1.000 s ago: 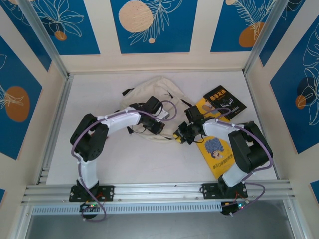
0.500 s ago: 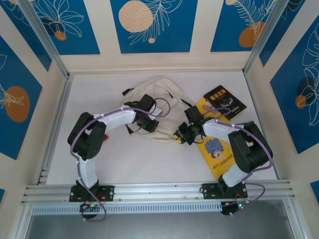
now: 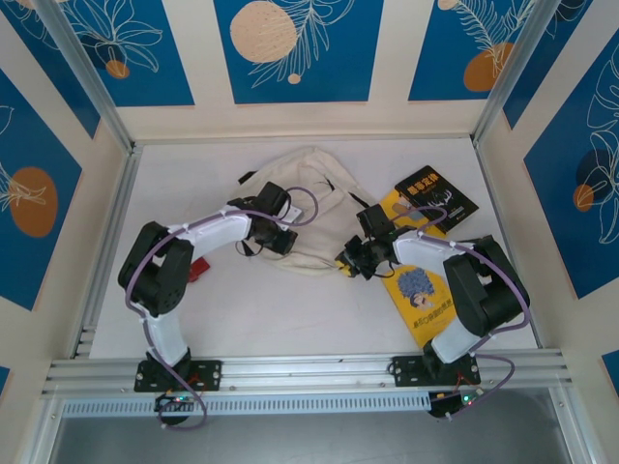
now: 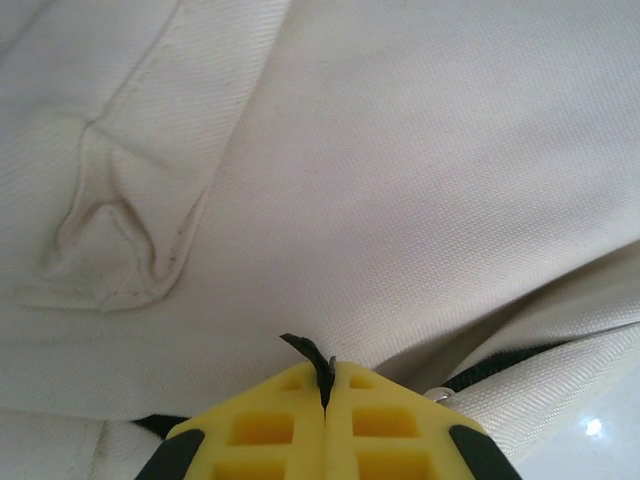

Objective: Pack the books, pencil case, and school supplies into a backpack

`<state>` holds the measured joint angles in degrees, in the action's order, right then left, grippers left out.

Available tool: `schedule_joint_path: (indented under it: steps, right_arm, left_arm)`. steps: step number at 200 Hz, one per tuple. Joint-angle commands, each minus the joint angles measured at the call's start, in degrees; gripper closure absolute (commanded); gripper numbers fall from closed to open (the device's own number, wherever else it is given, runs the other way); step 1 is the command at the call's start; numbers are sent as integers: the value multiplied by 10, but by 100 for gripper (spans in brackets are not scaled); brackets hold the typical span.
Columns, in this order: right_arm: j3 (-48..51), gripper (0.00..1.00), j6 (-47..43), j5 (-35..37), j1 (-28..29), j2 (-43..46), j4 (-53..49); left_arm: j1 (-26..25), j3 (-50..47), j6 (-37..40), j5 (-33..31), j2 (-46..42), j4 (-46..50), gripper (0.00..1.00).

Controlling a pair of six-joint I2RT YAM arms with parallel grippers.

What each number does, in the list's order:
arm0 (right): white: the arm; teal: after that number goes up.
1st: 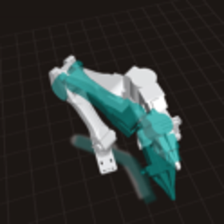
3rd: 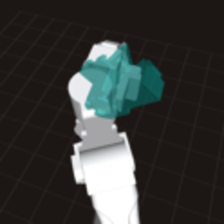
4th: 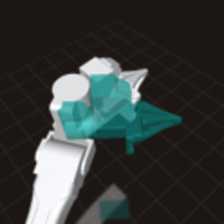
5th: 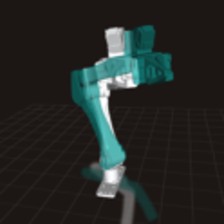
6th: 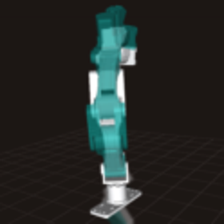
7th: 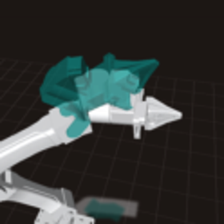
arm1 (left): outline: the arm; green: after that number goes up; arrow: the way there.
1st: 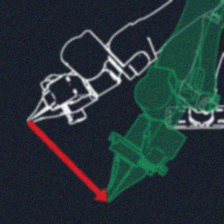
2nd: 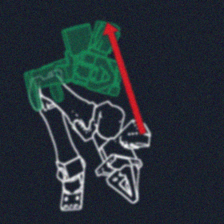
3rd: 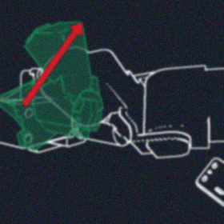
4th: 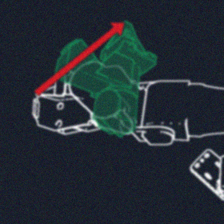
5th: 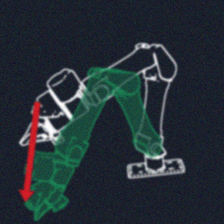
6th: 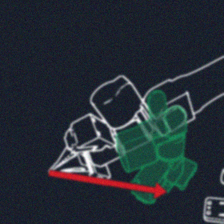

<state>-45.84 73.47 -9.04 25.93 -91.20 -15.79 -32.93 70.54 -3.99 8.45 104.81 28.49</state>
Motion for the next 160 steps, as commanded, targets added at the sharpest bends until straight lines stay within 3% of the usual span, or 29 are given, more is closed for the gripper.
schedule_joint_path:
  steps: [1,24,37,75,111,135,160]
  right_arm:
    - [7,82,-10,52,-4,7,-79]
    - [-3,80,-33,45,1,13,-65]
    - [-16,72,-59,36,6,26,-58]
    - [-60,52,-138,49,21,86,-89]
    - [-131,43,-249,36,40,74,-130]
    - [-189,41,-327,-3,55,14,-146]
    - [-249,41,-388,-17,77,-49,-156]
  left_arm:
    - [38,-18,-4,-75,-26,14,100]
    - [38,-37,0,0,-49,-8,100]
    - [38,-44,-1,30,-60,-17,100]
    - [37,-57,-33,28,-92,-36,100]
    - [43,-73,-101,-3,-130,-43,62]
    - [47,-95,-170,-52,-165,-39,48]
    - [56,-139,-264,-75,-205,-38,42]
